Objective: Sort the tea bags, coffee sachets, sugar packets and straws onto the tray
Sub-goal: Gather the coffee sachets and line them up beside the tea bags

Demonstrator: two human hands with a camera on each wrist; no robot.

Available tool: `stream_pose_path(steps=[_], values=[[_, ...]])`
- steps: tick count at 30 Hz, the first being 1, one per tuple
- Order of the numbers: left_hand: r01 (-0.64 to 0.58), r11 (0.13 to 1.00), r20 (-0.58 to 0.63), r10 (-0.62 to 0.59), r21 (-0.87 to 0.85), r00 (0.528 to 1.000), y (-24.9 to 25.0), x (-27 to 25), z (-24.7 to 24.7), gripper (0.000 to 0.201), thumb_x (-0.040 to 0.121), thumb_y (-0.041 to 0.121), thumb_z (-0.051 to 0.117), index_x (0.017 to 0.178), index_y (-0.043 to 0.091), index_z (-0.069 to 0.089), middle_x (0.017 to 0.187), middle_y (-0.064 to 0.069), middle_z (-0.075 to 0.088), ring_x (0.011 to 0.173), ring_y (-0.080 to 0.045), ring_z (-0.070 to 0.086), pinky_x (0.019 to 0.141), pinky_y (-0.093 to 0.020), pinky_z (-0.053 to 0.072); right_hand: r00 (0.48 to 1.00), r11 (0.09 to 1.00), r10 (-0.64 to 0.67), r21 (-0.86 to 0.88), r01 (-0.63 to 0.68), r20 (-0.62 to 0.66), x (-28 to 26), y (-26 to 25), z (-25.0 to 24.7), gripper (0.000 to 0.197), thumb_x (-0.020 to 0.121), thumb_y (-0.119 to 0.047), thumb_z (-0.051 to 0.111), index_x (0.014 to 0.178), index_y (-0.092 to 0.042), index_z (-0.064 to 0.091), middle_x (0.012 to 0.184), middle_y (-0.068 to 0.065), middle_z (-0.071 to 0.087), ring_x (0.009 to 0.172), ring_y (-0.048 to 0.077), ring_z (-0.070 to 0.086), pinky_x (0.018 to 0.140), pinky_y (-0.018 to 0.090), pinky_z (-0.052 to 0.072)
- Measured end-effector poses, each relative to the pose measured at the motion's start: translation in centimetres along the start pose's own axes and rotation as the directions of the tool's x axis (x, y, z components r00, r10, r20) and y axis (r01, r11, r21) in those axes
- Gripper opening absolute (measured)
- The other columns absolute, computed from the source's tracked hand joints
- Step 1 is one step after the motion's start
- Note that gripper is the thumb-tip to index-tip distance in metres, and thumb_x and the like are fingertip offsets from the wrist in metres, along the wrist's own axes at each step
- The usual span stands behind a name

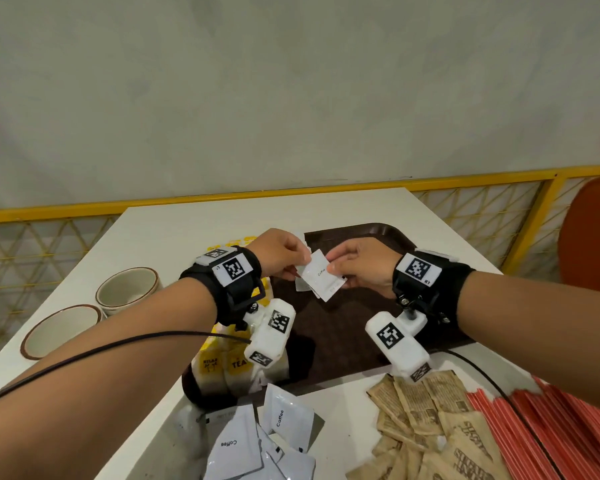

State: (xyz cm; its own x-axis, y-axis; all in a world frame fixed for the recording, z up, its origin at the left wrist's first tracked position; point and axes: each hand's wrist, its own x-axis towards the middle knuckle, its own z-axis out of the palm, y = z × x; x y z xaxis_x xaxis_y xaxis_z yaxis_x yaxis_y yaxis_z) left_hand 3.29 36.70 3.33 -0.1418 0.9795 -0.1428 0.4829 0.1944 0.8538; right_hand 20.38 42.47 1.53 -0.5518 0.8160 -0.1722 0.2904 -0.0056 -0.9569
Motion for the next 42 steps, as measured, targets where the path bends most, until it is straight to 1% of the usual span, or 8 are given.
stream_pose_path(steps=[5, 14, 19, 22, 24, 29, 36, 42], values=[[0.018, 0.961, -0.017, -0.014, 0.277, 1.000, 0.2, 2.0, 0.5, 0.012, 0.090, 0.015, 0.063, 0.092, 0.006, 0.070, 0.081, -0.002, 0.064, 0.072, -0.014, 0.059, 0.063, -0.022, 0.053, 0.997, 0.994, 0.038, -0.095, -0.045, -0.066, 1.7, 1.3, 0.8, 0.013, 0.082, 0.004, 0.068, 0.083, -0.006, 0.061, 0.083, 0.015, 0.062, 0.081, 0.028, 0.065, 0.079, 0.042, 0.057], [0.039, 0.880, -0.120, 0.020, 0.474, 0.993, 0.2, 3.7, 1.1, 0.016, 0.088, 0.020, 0.064, 0.095, 0.012, 0.076, 0.099, -0.004, 0.072, 0.085, -0.016, 0.062, 0.067, -0.021, 0.043, 0.990, 0.960, 0.117, -0.248, -0.133, -0.077, 3.6, 1.7, 1.2, 0.020, 0.078, 0.001, 0.073, 0.074, -0.009, 0.056, 0.067, 0.009, 0.060, 0.056, 0.015, 0.060, 0.057, 0.027, 0.056], [0.088, 0.995, -0.282, -0.071, 0.048, 0.957, 0.2, 3.0, 0.2, 0.027, 0.096, 0.015, 0.052, 0.113, 0.001, 0.066, 0.121, -0.014, 0.063, 0.108, -0.027, 0.059, 0.091, -0.031, 0.044, 0.993, 0.959, 0.101, -0.258, -0.114, -0.063, 3.2, 1.1, 0.6, 0.021, 0.076, -0.002, 0.077, 0.079, -0.007, 0.057, 0.072, 0.009, 0.061, 0.062, 0.016, 0.062, 0.059, 0.027, 0.057], [0.187, 0.897, -0.136, -0.260, -0.401, 0.956, 0.2, 0.7, 0.3, 0.038, 0.101, 0.028, 0.043, 0.124, -0.001, 0.053, 0.130, -0.022, 0.051, 0.107, -0.027, 0.056, 0.101, -0.037, 0.040, 0.998, 0.951, 0.045, -0.304, -0.059, -0.054, 2.8, 1.1, 0.5, 0.031, 0.071, -0.001, 0.081, 0.093, -0.006, 0.059, 0.092, 0.013, 0.064, 0.076, 0.020, 0.065, 0.061, 0.027, 0.059], [0.272, 0.798, 0.013, -0.315, -0.539, 0.949, 0.2, -0.8, 0.7, 0.060, 0.101, 0.043, 0.036, 0.143, 0.000, 0.033, 0.148, -0.021, 0.033, 0.136, -0.030, 0.036, 0.113, -0.038, 0.028, 0.999, 0.942, 0.005, -0.337, -0.016, -0.033, 2.5, 1.1, 0.7, 0.036, 0.069, 0.002, 0.081, 0.097, -0.006, 0.060, 0.097, 0.011, 0.065, 0.077, 0.018, 0.064, 0.058, 0.022, 0.058], [0.316, 0.733, 0.084, -0.335, -0.602, 0.938, 0.2, -1.4, 1.4, 0.077, 0.098, 0.057, 0.023, 0.150, 0.001, 0.013, 0.155, -0.018, 0.022, 0.144, -0.028, 0.022, 0.116, -0.038, 0.017, 0.997, 0.894, -0.049, -0.447, 0.018, -0.058, 2.5, 1.0, 1.2, 0.037, 0.068, 0.000, 0.082, 0.098, -0.011, 0.063, 0.102, 0.004, 0.065, 0.085, 0.015, 0.064, 0.053, 0.014, 0.051], [0.295, 0.748, 0.061, -0.324, -0.594, 0.944, -0.2, -0.7, 2.1, 0.074, 0.097, 0.060, 0.022, 0.152, 0.011, 0.016, 0.155, -0.013, 0.027, 0.141, -0.025, 0.029, 0.117, -0.038, 0.020, 0.995, 0.853, -0.064, -0.521, 0.018, -0.070, 3.3, 1.0, 1.4, 0.038, 0.069, -0.009, 0.083, 0.102, -0.014, 0.065, 0.104, 0.002, 0.067, 0.097, 0.017, 0.065, 0.083, 0.028, 0.054], [0.267, 0.743, 0.011, -0.330, -0.614, 0.944, -0.2, -0.7, 2.1, 0.074, 0.096, 0.060, 0.027, 0.152, 0.014, 0.014, 0.156, -0.010, 0.024, 0.142, -0.025, 0.028, 0.118, -0.043, 0.021, 0.996, 0.885, -0.060, -0.464, 0.022, -0.066, 3.9, 1.0, 1.4, 0.032, 0.069, -0.002, 0.081, 0.093, -0.013, 0.064, 0.102, 0.008, 0.068, 0.093, 0.020, 0.067, 0.078, 0.032, 0.058]])
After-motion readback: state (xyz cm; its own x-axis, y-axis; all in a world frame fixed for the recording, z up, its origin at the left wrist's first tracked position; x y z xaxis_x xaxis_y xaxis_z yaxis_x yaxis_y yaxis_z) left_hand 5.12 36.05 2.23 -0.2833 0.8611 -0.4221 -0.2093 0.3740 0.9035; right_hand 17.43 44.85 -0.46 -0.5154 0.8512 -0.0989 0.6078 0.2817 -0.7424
